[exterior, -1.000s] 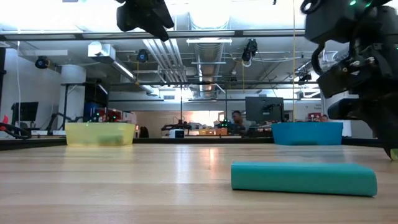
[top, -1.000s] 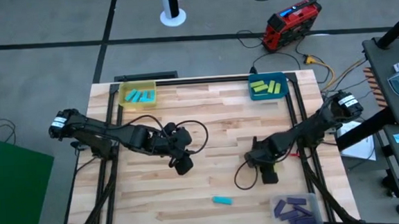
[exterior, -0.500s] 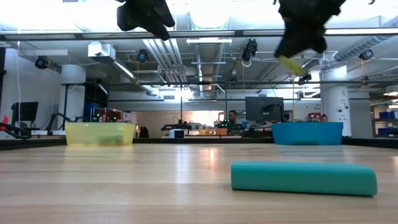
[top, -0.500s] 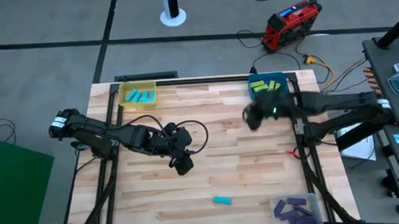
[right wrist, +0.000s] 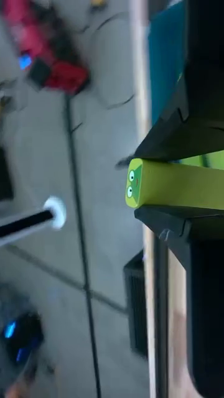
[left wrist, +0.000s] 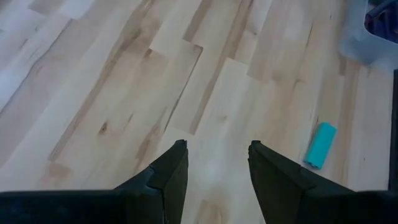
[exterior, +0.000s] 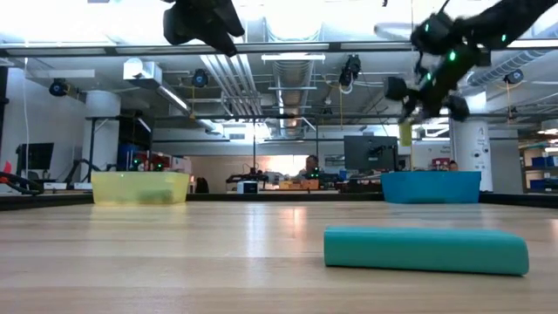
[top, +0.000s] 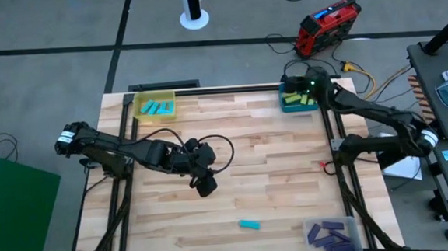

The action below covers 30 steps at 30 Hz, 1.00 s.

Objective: Sort blocks
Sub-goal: Put the green block into the blue bin, then put the light blue block into the yellow bin

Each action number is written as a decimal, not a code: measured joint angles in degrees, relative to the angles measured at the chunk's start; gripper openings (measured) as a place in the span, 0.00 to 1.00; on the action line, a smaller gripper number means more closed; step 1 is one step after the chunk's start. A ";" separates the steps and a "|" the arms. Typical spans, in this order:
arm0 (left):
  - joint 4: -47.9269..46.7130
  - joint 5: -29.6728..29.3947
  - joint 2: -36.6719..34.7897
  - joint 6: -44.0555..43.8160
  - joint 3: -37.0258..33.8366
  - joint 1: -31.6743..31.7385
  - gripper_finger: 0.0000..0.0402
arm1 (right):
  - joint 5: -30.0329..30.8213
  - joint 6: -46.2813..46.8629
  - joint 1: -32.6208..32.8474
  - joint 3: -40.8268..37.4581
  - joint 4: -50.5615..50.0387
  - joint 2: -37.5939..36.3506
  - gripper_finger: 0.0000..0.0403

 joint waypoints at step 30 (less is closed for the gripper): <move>7.30 10.64 1.81 13.08 0.00 -0.68 0.37 | -30.30 -1.97 17.21 9.91 -16.81 -4.76 0.14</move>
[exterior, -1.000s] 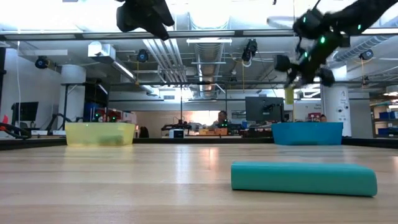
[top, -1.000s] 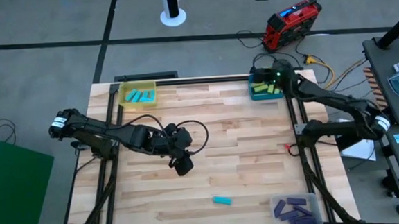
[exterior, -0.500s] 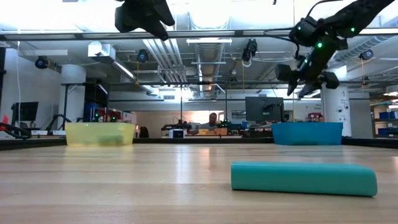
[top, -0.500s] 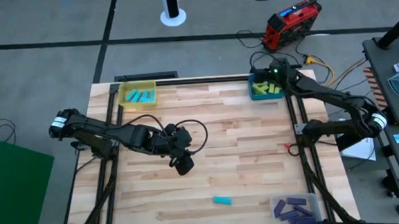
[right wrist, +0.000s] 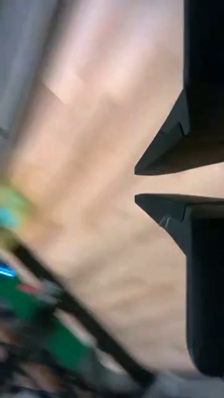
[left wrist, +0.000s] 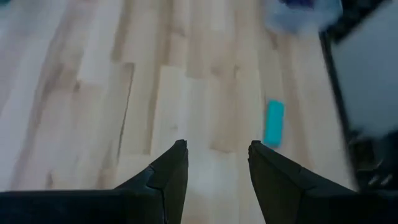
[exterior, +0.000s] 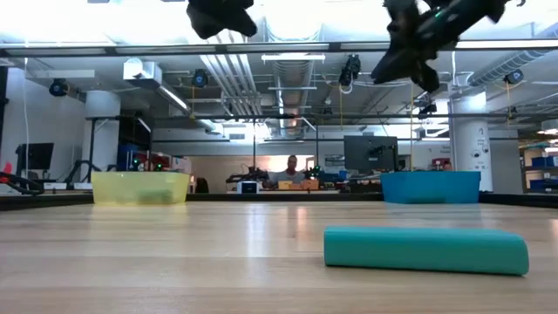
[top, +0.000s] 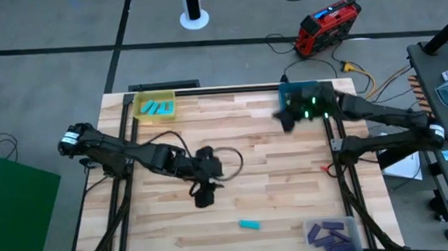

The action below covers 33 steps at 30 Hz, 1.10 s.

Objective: Sort blocks
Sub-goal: Put the light blue block into the yellow bin

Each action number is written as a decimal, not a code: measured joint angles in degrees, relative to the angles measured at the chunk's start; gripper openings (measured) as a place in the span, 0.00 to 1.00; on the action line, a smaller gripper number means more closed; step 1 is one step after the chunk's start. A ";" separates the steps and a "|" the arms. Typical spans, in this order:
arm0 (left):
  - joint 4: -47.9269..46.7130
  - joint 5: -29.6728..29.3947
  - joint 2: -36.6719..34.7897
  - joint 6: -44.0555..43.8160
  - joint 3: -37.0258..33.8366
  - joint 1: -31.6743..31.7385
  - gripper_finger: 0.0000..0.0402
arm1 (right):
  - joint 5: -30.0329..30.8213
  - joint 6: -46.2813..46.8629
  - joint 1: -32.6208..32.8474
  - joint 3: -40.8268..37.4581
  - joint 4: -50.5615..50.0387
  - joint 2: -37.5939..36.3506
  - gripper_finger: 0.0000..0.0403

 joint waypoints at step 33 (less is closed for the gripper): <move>22.57 -5.73 25.25 2.16 8.43 -14.26 0.55 | 10.25 12.58 43.23 4.43 -38.23 -7.25 0.04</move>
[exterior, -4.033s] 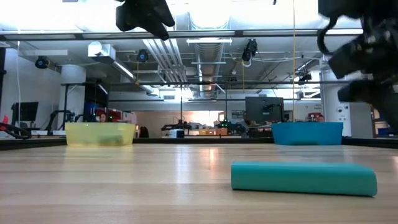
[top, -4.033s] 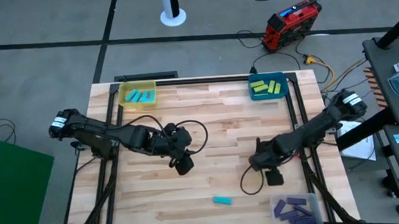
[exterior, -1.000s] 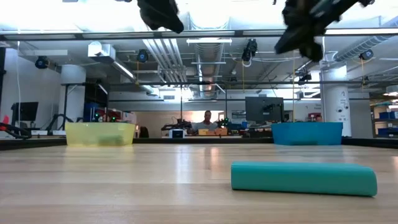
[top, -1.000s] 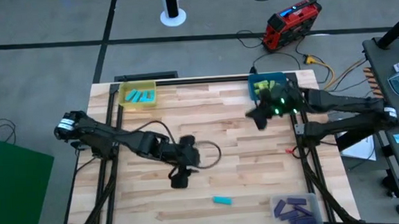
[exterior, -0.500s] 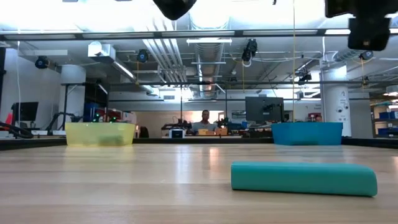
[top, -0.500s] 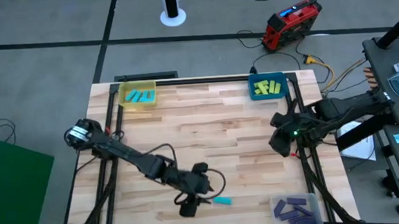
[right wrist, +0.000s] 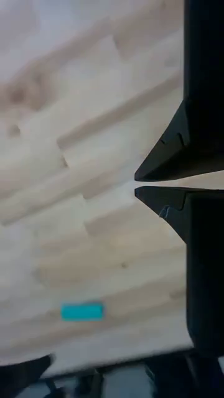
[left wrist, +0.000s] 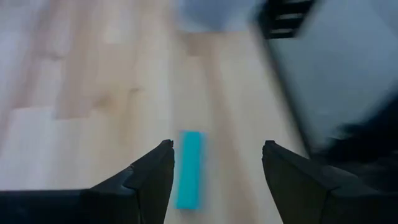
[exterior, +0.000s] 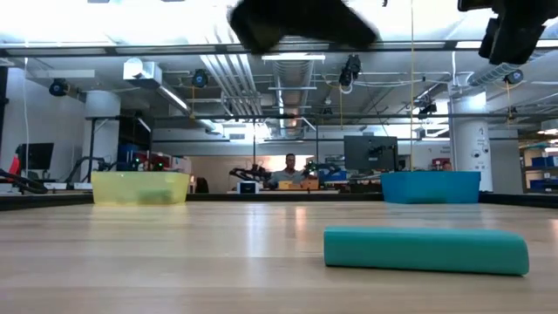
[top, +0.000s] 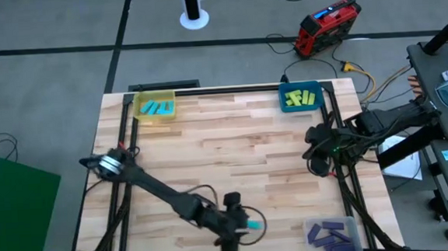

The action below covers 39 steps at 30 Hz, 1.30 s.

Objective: Sort blocks
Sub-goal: Put the light blue block into the yellow bin

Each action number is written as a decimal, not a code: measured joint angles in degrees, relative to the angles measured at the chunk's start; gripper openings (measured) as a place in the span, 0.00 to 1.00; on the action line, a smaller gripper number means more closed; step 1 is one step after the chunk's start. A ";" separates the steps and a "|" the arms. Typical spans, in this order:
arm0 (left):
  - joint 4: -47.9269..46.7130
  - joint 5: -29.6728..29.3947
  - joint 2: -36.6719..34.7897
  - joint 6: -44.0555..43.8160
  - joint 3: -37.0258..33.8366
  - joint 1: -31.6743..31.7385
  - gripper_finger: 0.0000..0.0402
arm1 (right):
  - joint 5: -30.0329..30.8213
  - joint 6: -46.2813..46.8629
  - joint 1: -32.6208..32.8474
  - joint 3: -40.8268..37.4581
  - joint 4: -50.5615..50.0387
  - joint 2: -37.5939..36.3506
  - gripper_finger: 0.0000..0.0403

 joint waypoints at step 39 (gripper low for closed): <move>-6.82 6.72 19.53 -8.24 12.22 3.21 0.18 | 10.96 0.85 -0.05 -0.15 6.03 0.07 0.04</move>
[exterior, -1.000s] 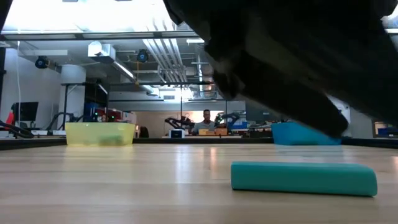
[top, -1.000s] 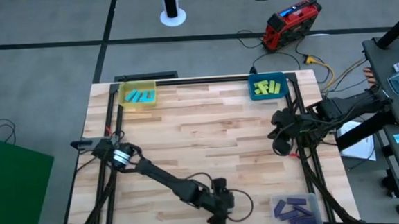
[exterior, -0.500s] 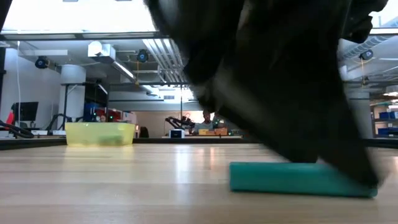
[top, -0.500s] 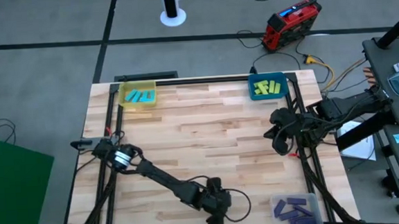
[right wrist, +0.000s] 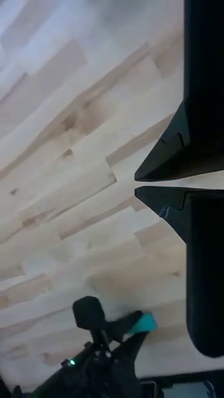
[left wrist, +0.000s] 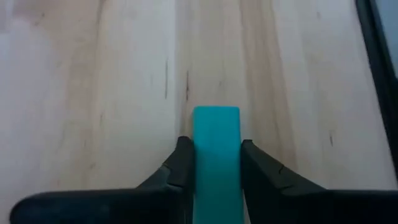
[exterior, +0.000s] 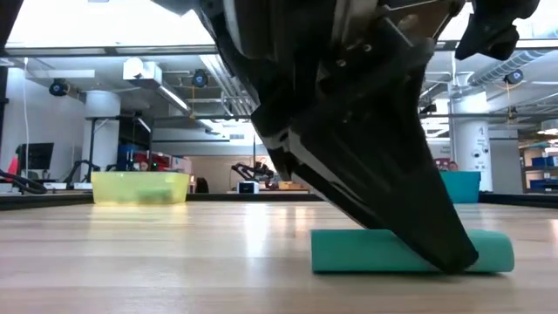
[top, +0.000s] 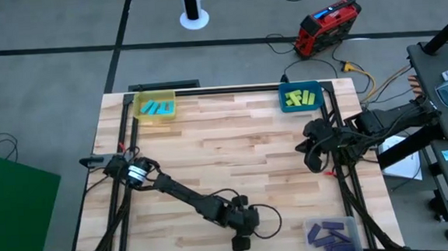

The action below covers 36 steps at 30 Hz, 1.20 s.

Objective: Sort blocks
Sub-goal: Put the light blue block into the yellow bin

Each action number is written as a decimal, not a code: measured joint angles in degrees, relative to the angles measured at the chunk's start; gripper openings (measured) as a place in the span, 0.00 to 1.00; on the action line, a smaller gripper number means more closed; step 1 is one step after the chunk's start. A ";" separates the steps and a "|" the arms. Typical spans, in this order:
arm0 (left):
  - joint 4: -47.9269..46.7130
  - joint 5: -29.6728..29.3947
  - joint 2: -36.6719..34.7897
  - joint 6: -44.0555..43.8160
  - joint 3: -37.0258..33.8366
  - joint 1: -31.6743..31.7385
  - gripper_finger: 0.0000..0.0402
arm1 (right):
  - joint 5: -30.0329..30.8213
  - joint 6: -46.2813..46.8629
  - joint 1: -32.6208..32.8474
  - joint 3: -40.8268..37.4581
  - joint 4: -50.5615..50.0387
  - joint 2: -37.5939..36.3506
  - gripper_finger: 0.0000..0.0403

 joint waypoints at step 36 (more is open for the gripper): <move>-22.69 -14.55 -68.52 -14.75 -41.40 60.15 0.17 | 18.25 15.08 -3.05 0.03 10.77 11.04 0.04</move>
